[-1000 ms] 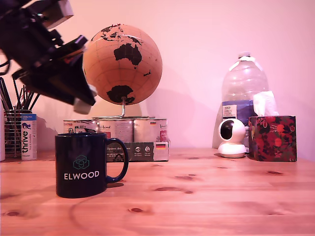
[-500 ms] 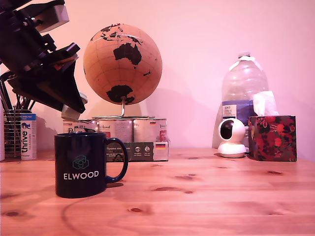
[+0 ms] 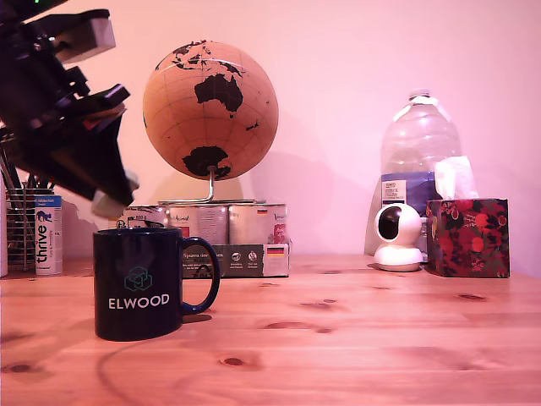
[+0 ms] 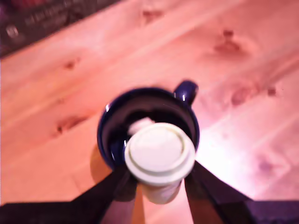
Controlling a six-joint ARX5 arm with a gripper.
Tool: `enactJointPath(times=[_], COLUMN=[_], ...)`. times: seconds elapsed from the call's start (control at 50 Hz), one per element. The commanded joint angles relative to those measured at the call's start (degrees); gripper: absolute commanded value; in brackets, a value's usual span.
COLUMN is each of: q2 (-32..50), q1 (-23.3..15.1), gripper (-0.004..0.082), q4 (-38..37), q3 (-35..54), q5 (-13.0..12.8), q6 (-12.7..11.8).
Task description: Pick up the coffee capsules from the table one by one and drop them inside the nearest coffee cup
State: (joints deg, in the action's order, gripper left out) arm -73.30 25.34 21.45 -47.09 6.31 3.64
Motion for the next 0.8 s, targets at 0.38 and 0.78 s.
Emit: enactJointPath(times=[0.38, 0.78], q2=[-9.51, -18.19], q1=[0.15, 0.35], gripper=[0.0196, 0.0196], q4=[7.32, 13.22], q3=[-9.81, -17.38], q5=[0.79, 0.66], q6=[0.59, 2.43])
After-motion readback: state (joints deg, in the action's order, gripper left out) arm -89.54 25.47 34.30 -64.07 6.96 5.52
